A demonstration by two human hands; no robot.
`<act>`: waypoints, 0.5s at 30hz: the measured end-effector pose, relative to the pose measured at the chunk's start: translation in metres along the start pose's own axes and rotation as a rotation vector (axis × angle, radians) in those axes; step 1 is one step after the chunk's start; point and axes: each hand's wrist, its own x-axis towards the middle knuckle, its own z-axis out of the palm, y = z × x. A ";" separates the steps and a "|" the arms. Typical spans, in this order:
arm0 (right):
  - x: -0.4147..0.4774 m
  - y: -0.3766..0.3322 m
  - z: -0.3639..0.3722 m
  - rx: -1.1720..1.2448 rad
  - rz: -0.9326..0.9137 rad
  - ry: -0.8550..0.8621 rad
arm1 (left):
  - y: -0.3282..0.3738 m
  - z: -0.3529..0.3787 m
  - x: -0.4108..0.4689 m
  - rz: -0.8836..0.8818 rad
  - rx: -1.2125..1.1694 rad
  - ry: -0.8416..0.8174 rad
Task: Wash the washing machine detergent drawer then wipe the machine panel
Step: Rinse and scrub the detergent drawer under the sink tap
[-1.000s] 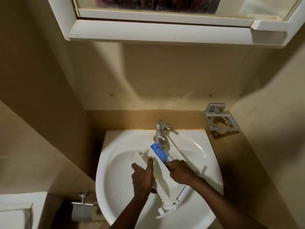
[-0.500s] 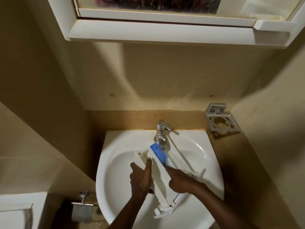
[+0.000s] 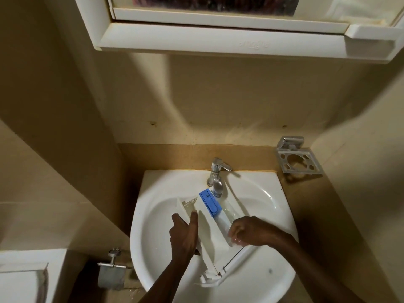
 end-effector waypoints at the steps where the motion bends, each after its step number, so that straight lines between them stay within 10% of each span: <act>1: -0.002 -0.001 0.001 -0.078 0.001 -0.003 | -0.001 -0.001 0.001 0.004 -0.001 -0.001; 5: 0.001 -0.011 0.036 -0.161 -0.020 -0.026 | -0.006 -0.008 0.006 0.034 0.013 0.015; 12: 0.025 0.018 0.025 0.191 -0.016 0.631 | -0.002 -0.019 0.007 0.081 0.009 -0.069; 15: 0.037 0.036 0.018 0.019 0.089 0.571 | -0.002 -0.021 0.007 0.058 -0.008 -0.099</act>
